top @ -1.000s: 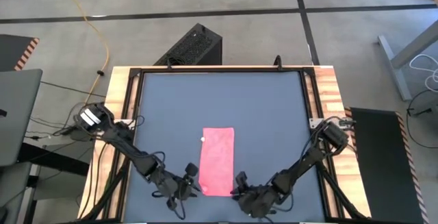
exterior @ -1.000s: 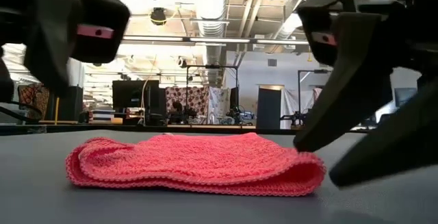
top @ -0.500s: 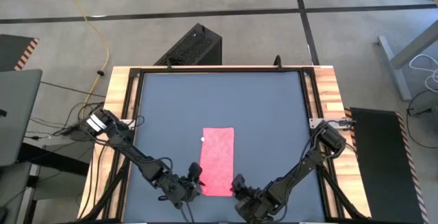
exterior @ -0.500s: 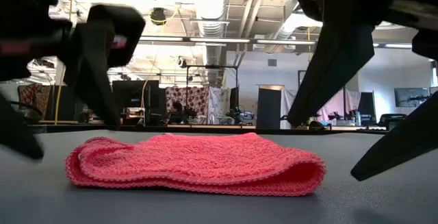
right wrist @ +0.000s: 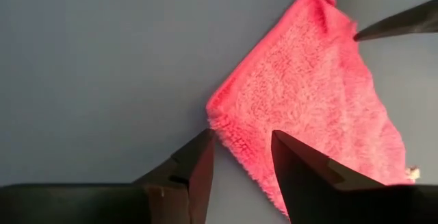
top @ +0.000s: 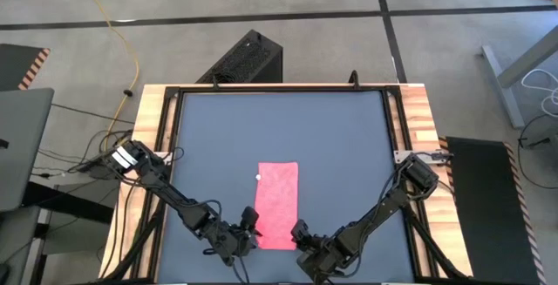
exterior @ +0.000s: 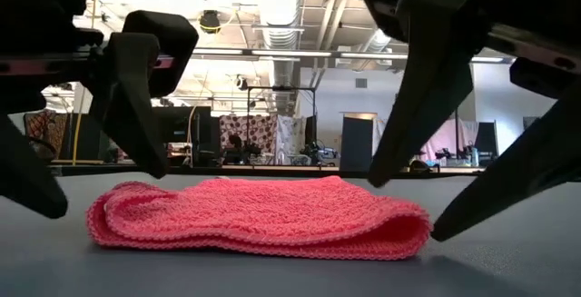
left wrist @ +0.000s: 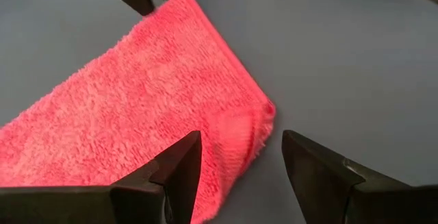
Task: Roll towel
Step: Roll the microfiber towel
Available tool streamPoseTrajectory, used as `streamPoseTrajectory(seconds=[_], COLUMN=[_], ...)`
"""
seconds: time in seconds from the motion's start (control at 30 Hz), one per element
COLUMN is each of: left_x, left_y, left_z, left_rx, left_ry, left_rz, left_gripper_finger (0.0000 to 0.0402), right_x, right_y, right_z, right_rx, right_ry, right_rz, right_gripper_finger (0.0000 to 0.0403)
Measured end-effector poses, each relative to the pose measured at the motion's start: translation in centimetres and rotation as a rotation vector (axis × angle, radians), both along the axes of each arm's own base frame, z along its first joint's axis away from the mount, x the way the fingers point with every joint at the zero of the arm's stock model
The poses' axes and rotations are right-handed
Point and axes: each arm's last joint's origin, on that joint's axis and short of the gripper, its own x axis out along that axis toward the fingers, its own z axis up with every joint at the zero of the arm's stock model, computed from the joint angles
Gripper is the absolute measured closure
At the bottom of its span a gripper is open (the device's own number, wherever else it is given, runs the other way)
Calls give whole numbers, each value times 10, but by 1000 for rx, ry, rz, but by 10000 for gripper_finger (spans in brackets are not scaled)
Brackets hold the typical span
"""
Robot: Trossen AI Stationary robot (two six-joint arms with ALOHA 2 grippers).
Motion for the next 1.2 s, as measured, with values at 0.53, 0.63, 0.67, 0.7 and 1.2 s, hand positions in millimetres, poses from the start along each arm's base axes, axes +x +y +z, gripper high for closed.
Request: streamPoseTrajectory(seconds=[0.53,0.63,0.67,0.7,1.2], left_x=[0,-1,-1,-1,-3], left_y=[-10,-10,-10,-10,-5], left_z=[-19,-19,-19,-19,-18], left_rx=[-22,-23,-24,-24,-285], left_ry=[13,23,23,22,159], left_rz=[9,15,15,15,197], left_gripper_finger=[296,350,367,383,401], right_x=[-4,-6,-6,-6,-7], right_y=[16,17,16,16,18], right_z=[-23,-23,-24,-24,-26], right_rx=[-26,-12,-4,5,414], right_ry=[-63,-63,-63,-63,-55], right_rz=[-43,-61,-72,-84,-419], right_gripper_finger=[290,309,315,321,352])
